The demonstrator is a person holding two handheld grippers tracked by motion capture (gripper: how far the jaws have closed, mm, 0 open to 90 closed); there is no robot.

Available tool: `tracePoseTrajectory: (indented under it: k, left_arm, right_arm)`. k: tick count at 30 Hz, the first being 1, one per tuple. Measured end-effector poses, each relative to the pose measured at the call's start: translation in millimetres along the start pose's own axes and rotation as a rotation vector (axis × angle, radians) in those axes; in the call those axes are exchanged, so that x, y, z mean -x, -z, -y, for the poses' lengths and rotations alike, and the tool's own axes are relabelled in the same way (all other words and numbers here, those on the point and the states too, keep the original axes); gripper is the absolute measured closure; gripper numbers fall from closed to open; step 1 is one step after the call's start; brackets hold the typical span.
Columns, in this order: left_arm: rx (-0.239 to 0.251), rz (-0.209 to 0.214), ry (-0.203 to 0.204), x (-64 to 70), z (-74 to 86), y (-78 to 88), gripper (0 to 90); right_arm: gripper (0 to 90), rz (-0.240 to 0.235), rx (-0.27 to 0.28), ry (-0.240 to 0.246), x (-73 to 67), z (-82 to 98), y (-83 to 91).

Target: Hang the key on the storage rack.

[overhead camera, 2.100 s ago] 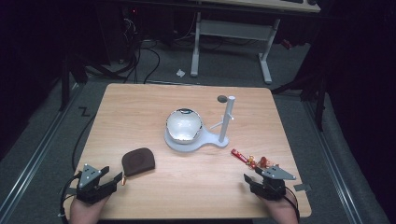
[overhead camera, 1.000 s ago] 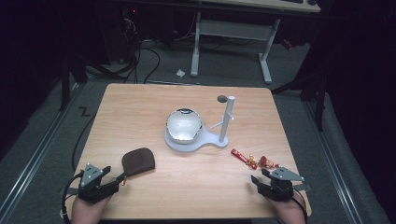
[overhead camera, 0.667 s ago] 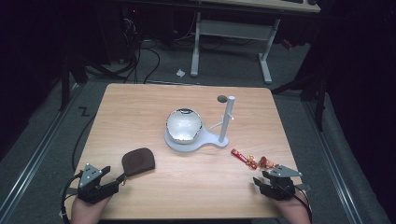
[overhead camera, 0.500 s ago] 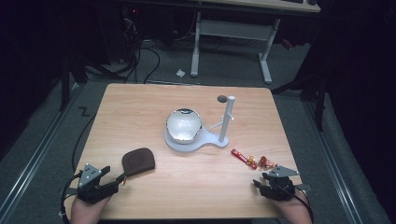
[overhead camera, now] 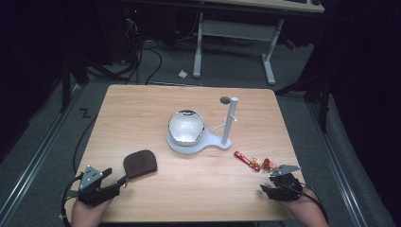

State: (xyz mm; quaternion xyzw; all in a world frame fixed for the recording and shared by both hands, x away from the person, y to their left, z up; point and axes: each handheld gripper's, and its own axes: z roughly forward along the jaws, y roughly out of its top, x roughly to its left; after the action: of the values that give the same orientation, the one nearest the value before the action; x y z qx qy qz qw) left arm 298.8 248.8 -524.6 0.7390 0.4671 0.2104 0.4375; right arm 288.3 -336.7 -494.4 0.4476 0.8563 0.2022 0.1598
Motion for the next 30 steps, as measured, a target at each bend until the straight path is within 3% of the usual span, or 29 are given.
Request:
tracePoseTrajectory:
  k: [4,6,12,21,30]
  left_arm:
    - [-0.001,0.001,0.000,0.0,0.0,0.3,33.4]
    - [0.001,0.002,0.000,0.3,0.1,0.8,33.4]
    - [0.002,0.002,0.004,-0.4,0.4,1.5,33.4]
    - [-0.001,0.002,0.010,-2.0,0.8,1.1,33.4]
    - [-0.004,0.005,0.012,-2.8,1.2,0.7,33.4]
  right_arm:
    - [48.9,-0.003,-0.062,0.030,2.8,-10.4,4.2]
    - [47.8,0.018,-0.105,0.074,6.5,-19.7,7.1]
    - [46.2,0.060,-0.162,0.129,21.6,-39.5,13.1]
    - [50.3,0.082,-0.200,0.173,40.9,-55.8,10.4]
    - [52.5,0.089,-0.251,0.196,46.4,-56.7,-4.1]
